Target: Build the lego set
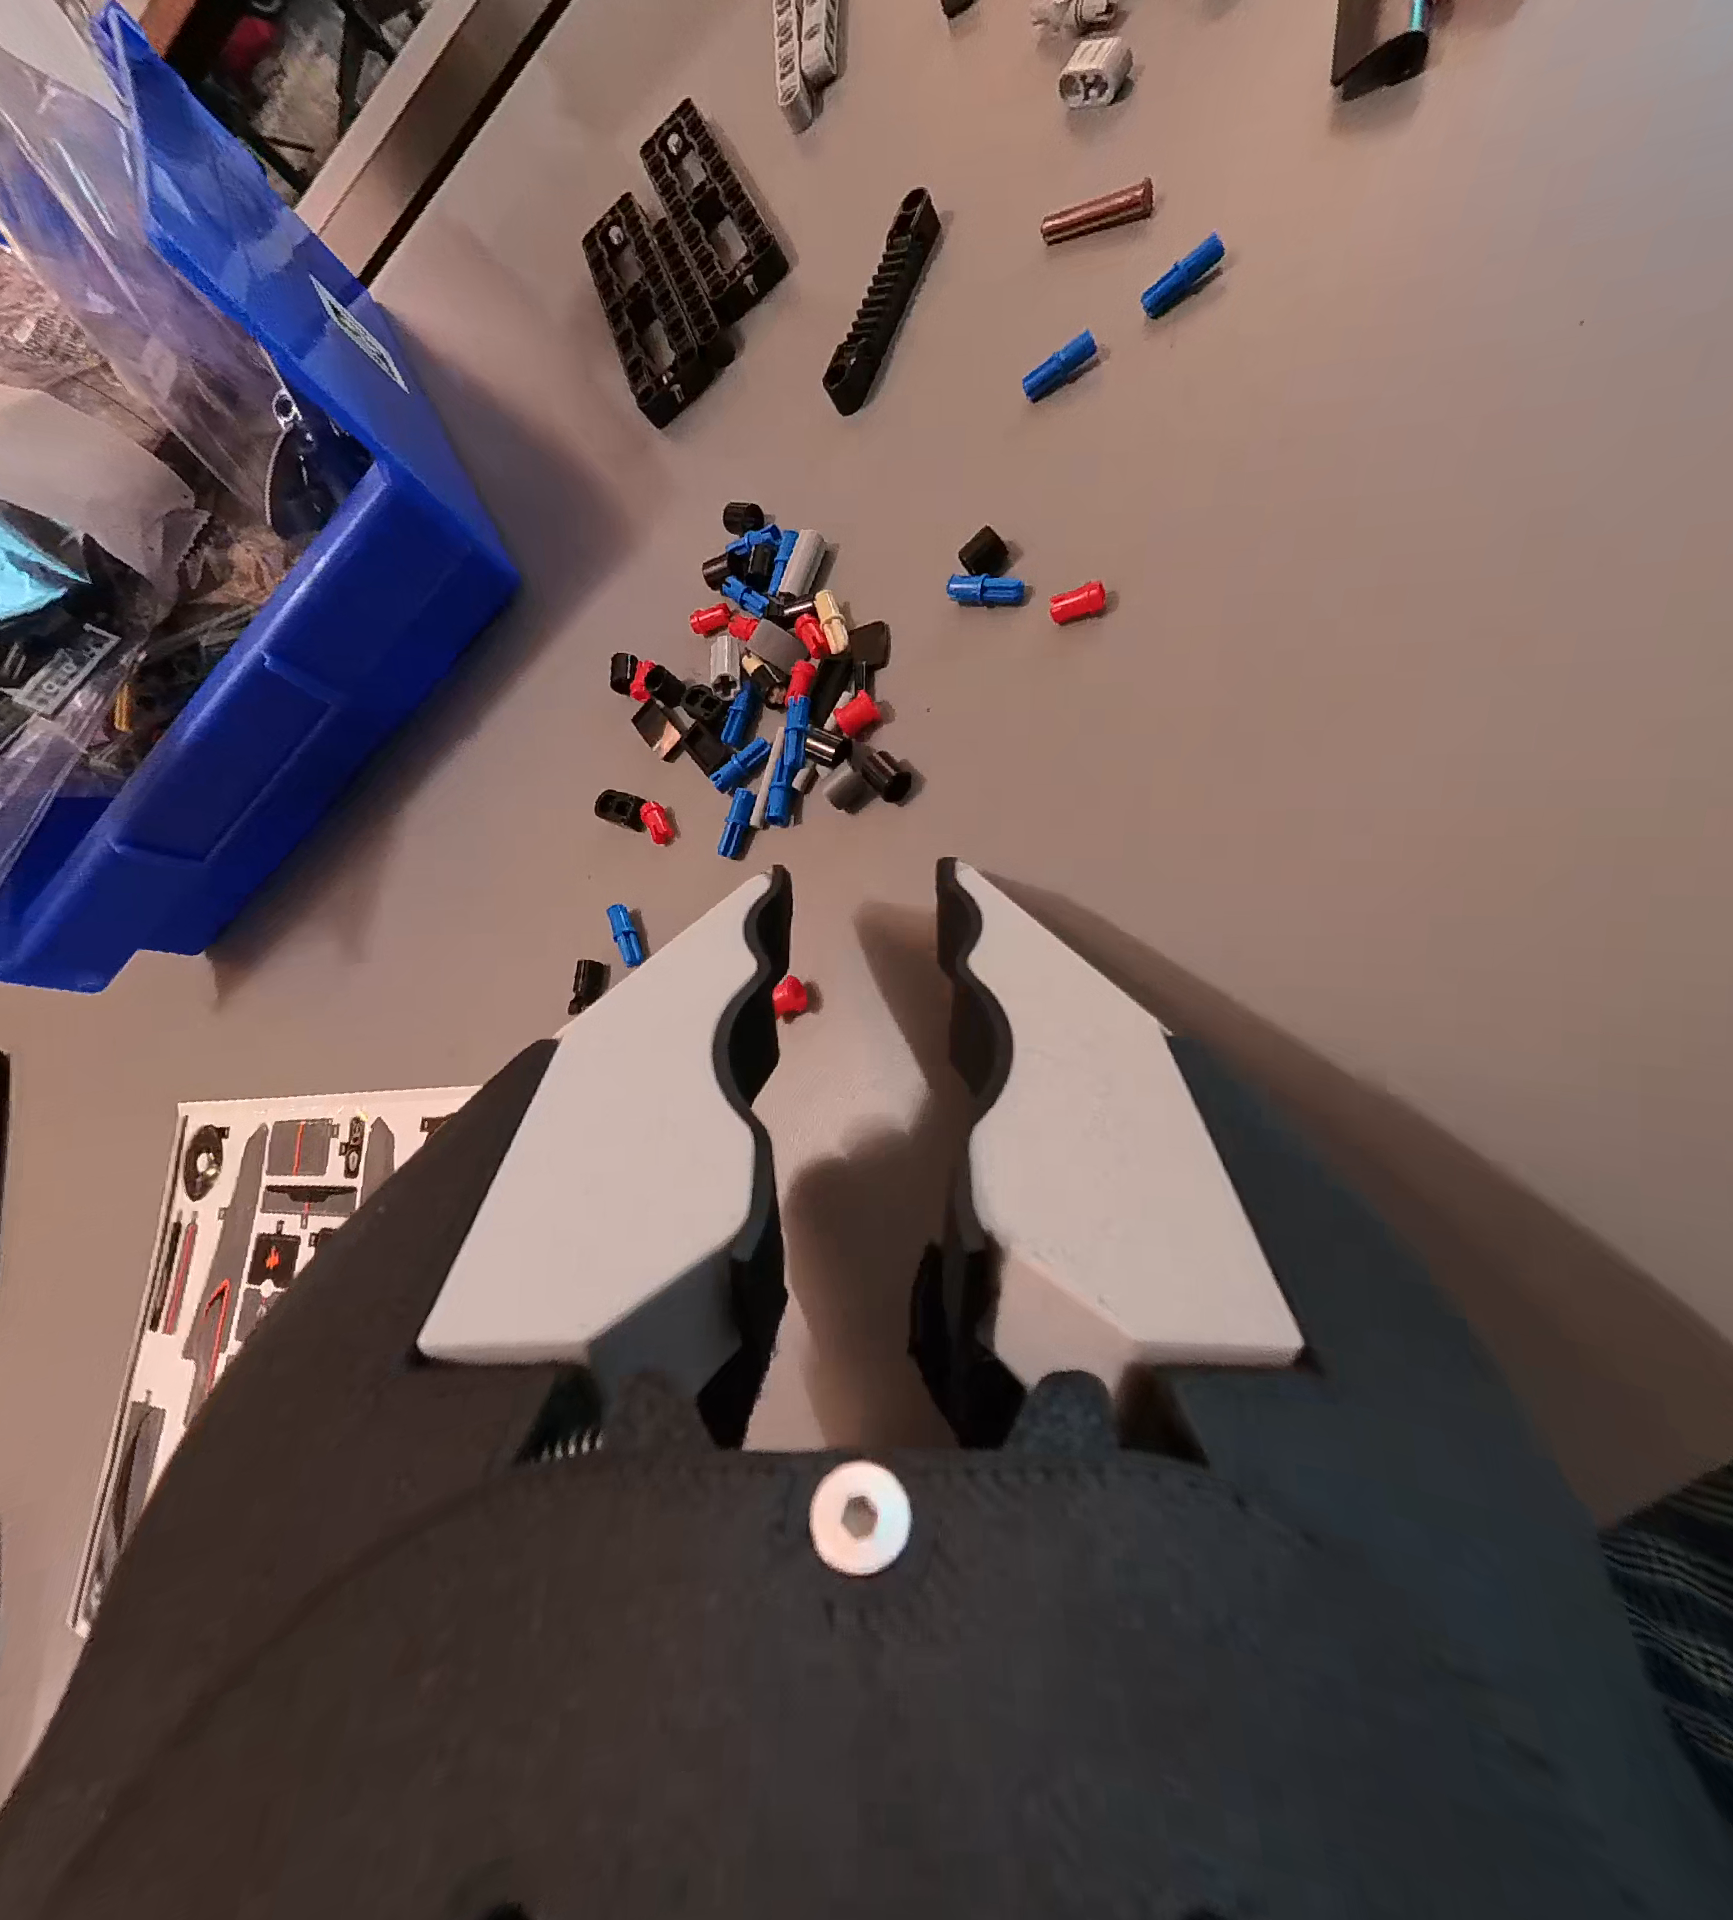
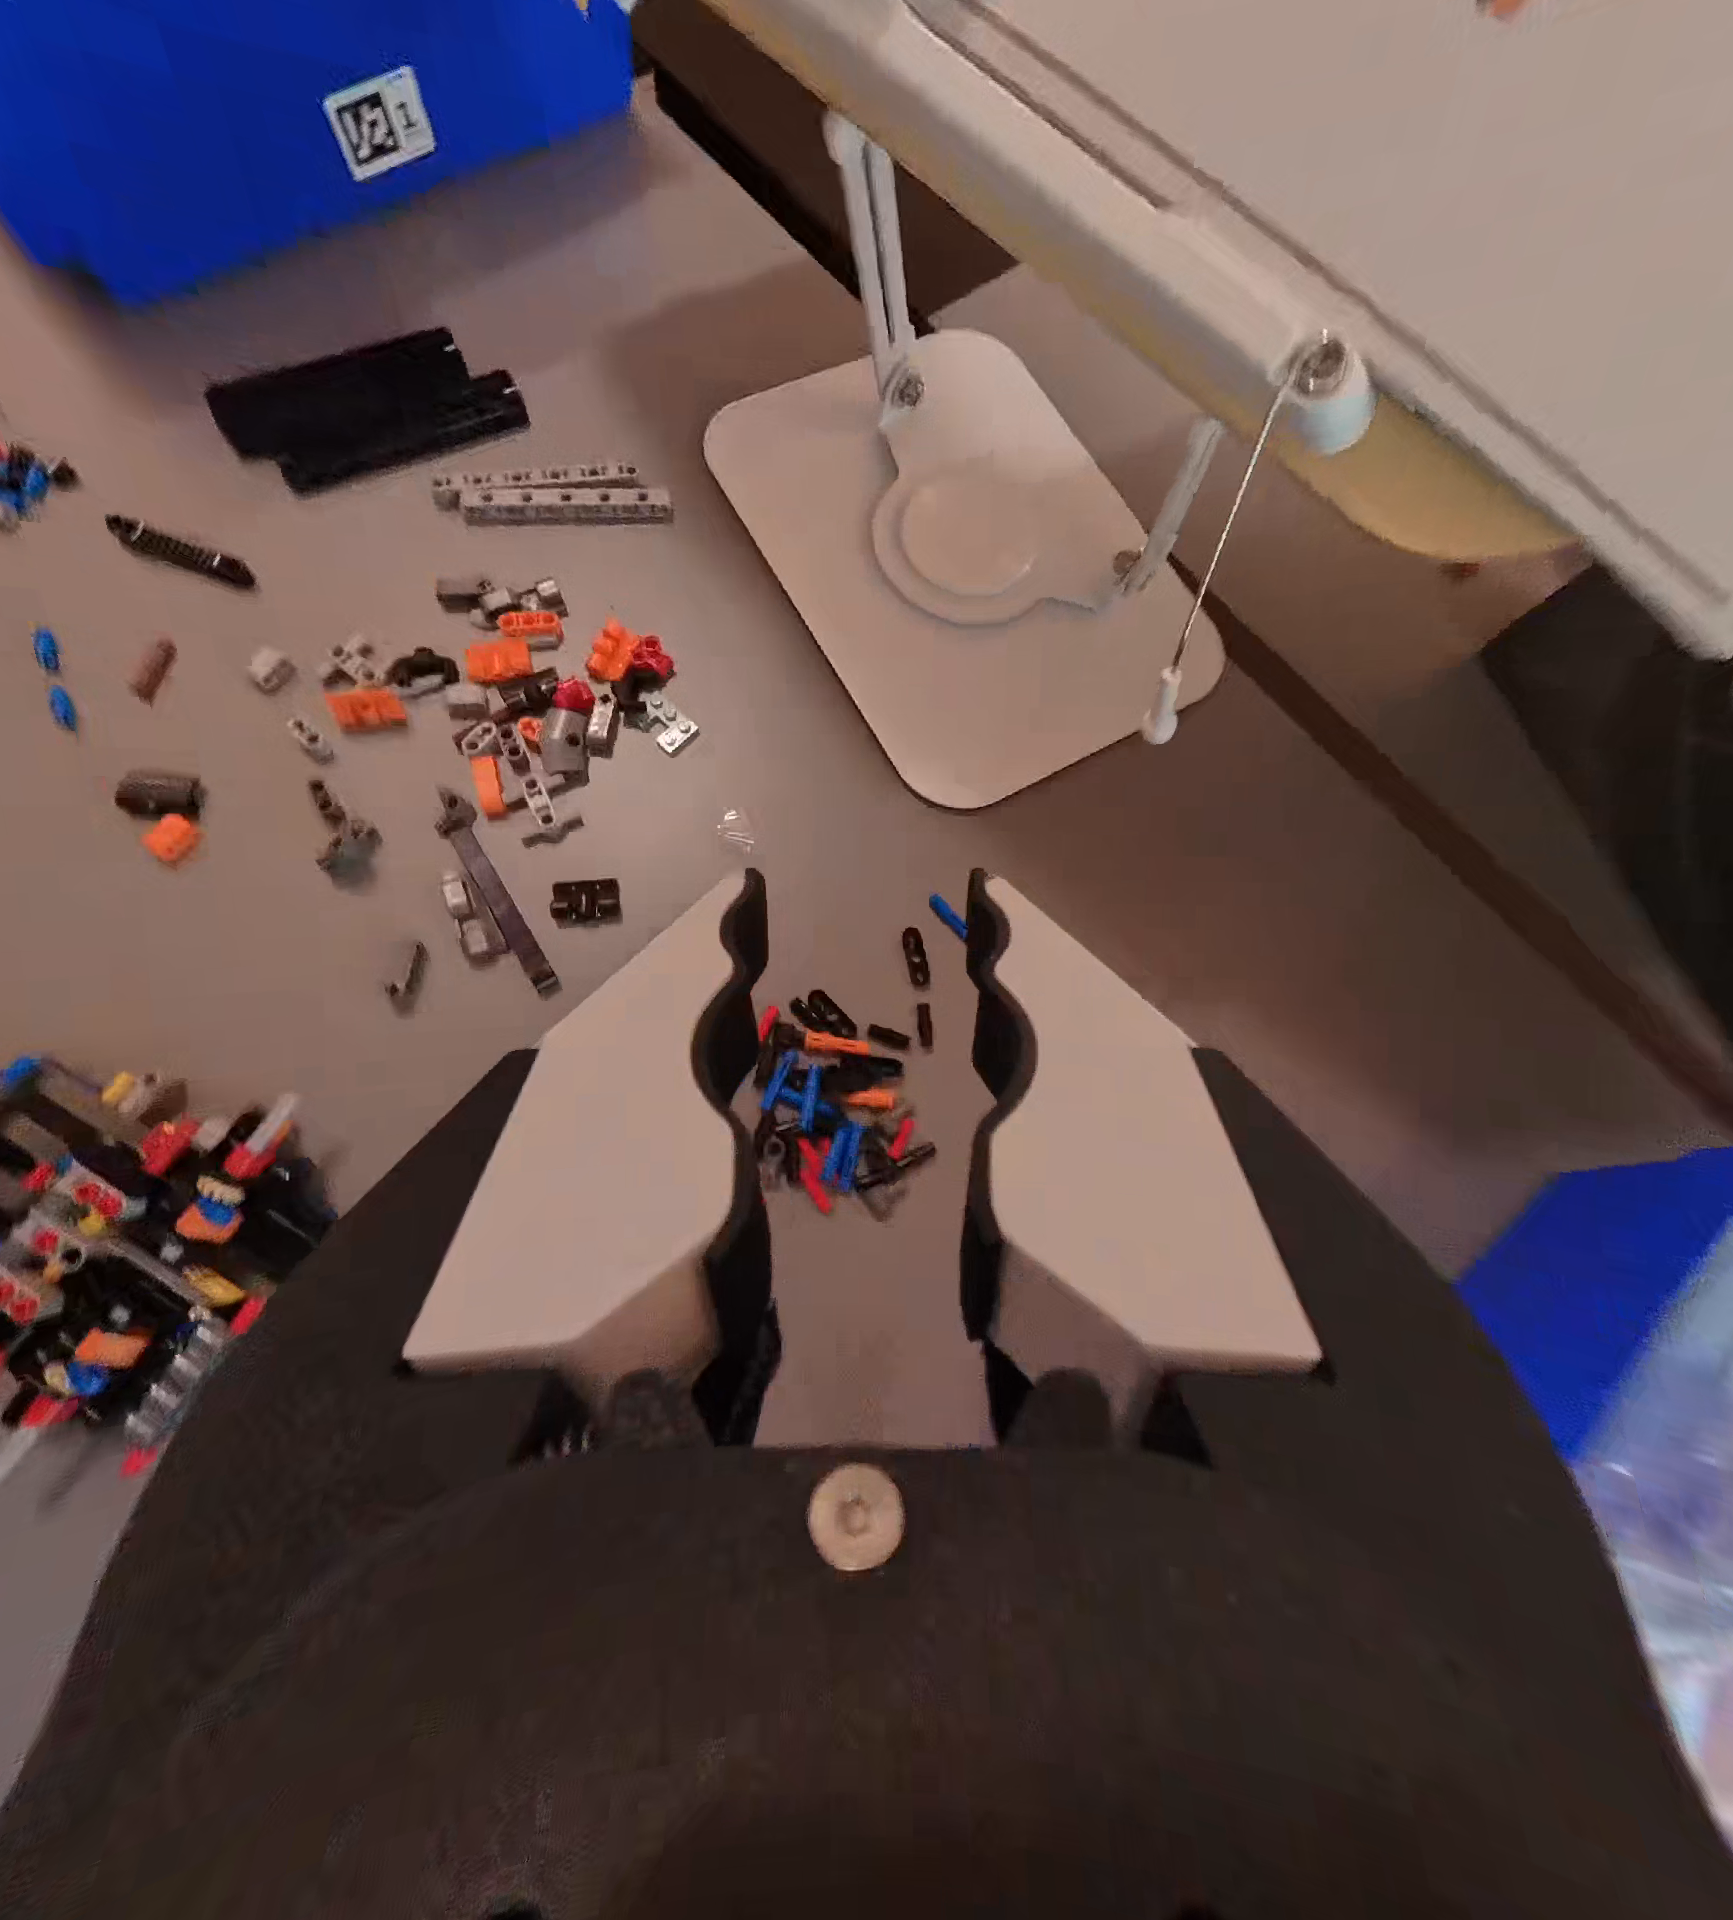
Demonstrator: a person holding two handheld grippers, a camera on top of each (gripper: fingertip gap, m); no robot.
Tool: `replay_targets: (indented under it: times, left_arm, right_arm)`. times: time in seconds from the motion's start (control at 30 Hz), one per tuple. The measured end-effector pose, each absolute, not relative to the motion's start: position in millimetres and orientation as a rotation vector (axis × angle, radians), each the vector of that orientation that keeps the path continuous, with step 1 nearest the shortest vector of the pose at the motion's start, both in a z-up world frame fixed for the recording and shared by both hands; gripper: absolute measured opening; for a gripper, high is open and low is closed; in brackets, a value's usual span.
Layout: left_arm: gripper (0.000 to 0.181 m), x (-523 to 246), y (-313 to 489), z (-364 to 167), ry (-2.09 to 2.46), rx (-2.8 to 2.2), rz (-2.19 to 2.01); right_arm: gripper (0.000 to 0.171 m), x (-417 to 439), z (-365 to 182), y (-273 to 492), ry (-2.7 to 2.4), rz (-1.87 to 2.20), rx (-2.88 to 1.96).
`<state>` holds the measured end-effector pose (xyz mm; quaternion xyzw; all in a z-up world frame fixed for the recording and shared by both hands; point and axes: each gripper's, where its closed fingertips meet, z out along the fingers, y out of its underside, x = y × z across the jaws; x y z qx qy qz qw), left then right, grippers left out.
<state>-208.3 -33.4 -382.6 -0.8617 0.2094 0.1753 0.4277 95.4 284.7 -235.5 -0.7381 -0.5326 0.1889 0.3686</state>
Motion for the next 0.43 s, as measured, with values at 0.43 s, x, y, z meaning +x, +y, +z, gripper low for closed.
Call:
replay_targets:
  times: [0.43]
  left_arm:
    - [0.023,-207.5,-32.3,-382.3,0.531,-2.144,0.469]
  right_arm:
    - [0.027,76.5,-318.1,468.5,-0.614,0.703,-2.066]
